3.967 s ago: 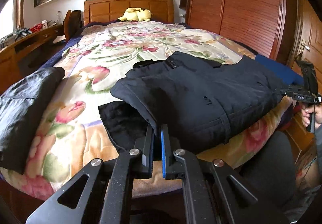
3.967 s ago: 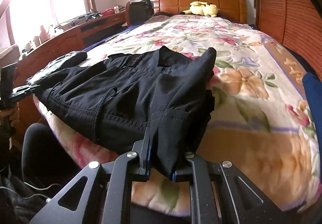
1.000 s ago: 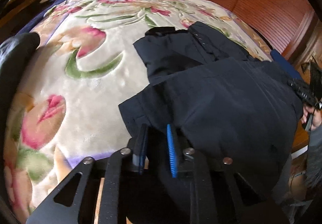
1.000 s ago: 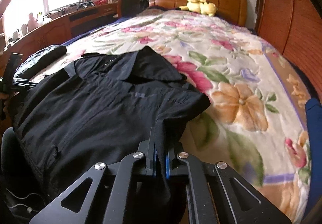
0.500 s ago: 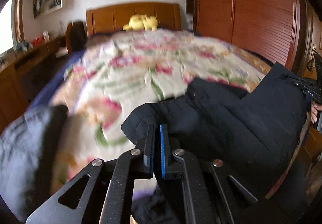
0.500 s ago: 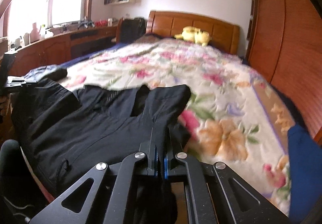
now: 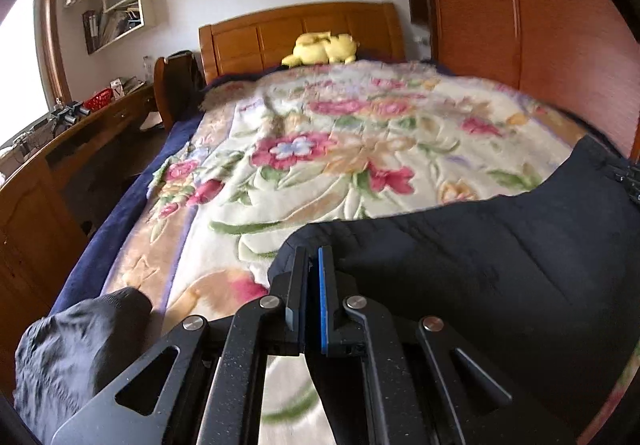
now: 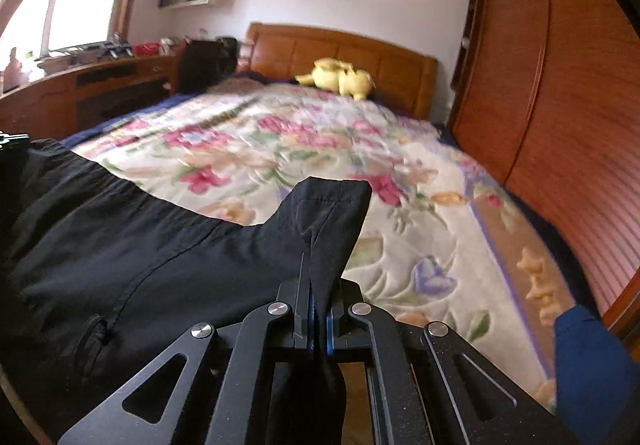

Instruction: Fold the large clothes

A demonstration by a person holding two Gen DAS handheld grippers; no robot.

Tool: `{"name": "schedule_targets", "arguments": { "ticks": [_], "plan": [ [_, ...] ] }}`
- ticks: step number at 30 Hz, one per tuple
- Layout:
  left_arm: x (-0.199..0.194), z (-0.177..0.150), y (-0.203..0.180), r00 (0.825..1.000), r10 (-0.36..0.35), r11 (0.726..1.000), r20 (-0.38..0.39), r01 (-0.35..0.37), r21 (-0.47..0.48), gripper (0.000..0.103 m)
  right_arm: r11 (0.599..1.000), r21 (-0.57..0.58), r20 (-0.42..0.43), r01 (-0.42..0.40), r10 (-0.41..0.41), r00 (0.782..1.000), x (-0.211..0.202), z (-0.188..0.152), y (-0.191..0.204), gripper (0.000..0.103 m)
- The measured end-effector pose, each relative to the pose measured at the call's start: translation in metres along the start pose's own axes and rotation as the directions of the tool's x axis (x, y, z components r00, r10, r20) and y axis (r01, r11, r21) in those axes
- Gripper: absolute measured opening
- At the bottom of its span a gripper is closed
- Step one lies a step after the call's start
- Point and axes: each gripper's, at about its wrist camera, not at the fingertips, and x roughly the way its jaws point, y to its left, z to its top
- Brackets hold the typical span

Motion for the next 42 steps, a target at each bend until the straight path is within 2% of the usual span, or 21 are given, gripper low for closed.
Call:
{"name": "schedule_targets", "arguments": {
  "ticks": [5,10,12,14,15,16,17,18,21,23,24,25,27,30,37,42],
  "plan": [
    [0.030,-0.001,-0.008,0.999,0.015,0.999,-0.039,-0.013,0.043,0.005,0.999,-0.049,-0.103,0.020,-0.025,0.994,0.051,-0.003,0.010,0.003],
    [0.046,-0.002,-0.006,0.997,-0.004,0.999,-0.081,0.007,0.032,0.006,1.000,-0.031,-0.172,0.007,-0.012,0.985,0.069,0.003,0.005,0.004],
    [0.049,-0.002,-0.004,0.995,-0.028,0.999,-0.097,0.029,0.017,0.007,1.000,-0.010,-0.168,0.020,-0.021,0.986,0.067,0.010,0.001,0.016],
    [0.045,-0.002,-0.001,0.994,-0.032,0.999,-0.102,0.032,-0.003,0.012,0.999,-0.005,-0.154,0.048,-0.048,0.987,0.058,0.023,0.000,0.041],
    [0.039,-0.002,0.001,0.994,-0.045,0.999,-0.096,0.044,-0.015,0.016,0.998,0.000,-0.136,0.057,-0.057,0.989,0.048,0.023,0.002,0.051],
    [0.036,-0.002,0.002,0.994,-0.059,0.998,-0.088,0.058,-0.016,0.021,0.998,0.008,-0.113,0.057,-0.055,0.992,0.039,0.026,0.003,0.067],
    [0.029,-0.003,0.002,0.994,-0.071,0.997,-0.079,0.070,-0.013,0.026,0.999,0.010,-0.100,0.049,-0.048,0.994,0.030,0.026,0.007,0.074],
    [0.022,-0.004,0.003,0.994,-0.085,0.996,-0.071,0.085,-0.011,0.037,0.999,0.010,-0.089,0.037,-0.036,0.995,0.020,0.024,0.010,0.075],
    [-0.002,-0.016,0.005,0.987,-0.157,0.987,-0.043,0.156,-0.021,0.043,0.999,0.038,-0.063,-0.021,0.024,0.998,-0.005,0.013,0.022,0.075],
    [-0.014,-0.024,0.006,0.986,-0.162,0.987,-0.034,0.161,-0.023,0.054,0.996,0.048,-0.046,-0.077,0.079,0.996,-0.022,0.003,0.033,0.075],
    [-0.023,-0.033,0.005,0.985,-0.169,0.985,-0.029,0.168,-0.025,0.068,0.994,0.045,-0.043,-0.101,0.103,0.994,-0.028,-0.003,0.038,0.075],
    [-0.028,-0.038,0.005,0.985,-0.173,0.985,-0.026,0.172,-0.027,0.076,0.992,0.040,-0.048,-0.123,0.124,0.991,-0.032,-0.009,0.045,0.075],
    [-0.043,-0.051,0.002,0.983,-0.179,0.984,-0.029,0.178,-0.024,0.077,0.986,0.038,-0.054,-0.165,0.167,0.985,-0.041,-0.022,0.058,0.075],
    [-0.064,-0.070,-0.004,0.990,-0.141,0.990,-0.013,0.141,-0.012,0.077,0.976,0.044,-0.056,-0.212,0.214,0.975,-0.053,-0.041,0.066,0.075],
    [-0.093,-0.114,-0.002,0.990,-0.141,0.988,-0.016,0.139,-0.067,0.077,0.979,0.061,-0.036,-0.196,0.199,0.979,-0.083,-0.074,0.059,0.075],
    [-0.100,-0.140,-0.002,0.994,-0.107,0.991,-0.029,0.104,-0.088,0.077,0.979,0.067,-0.043,-0.190,0.193,0.980,-0.098,-0.087,0.060,0.075]
  ]
}}
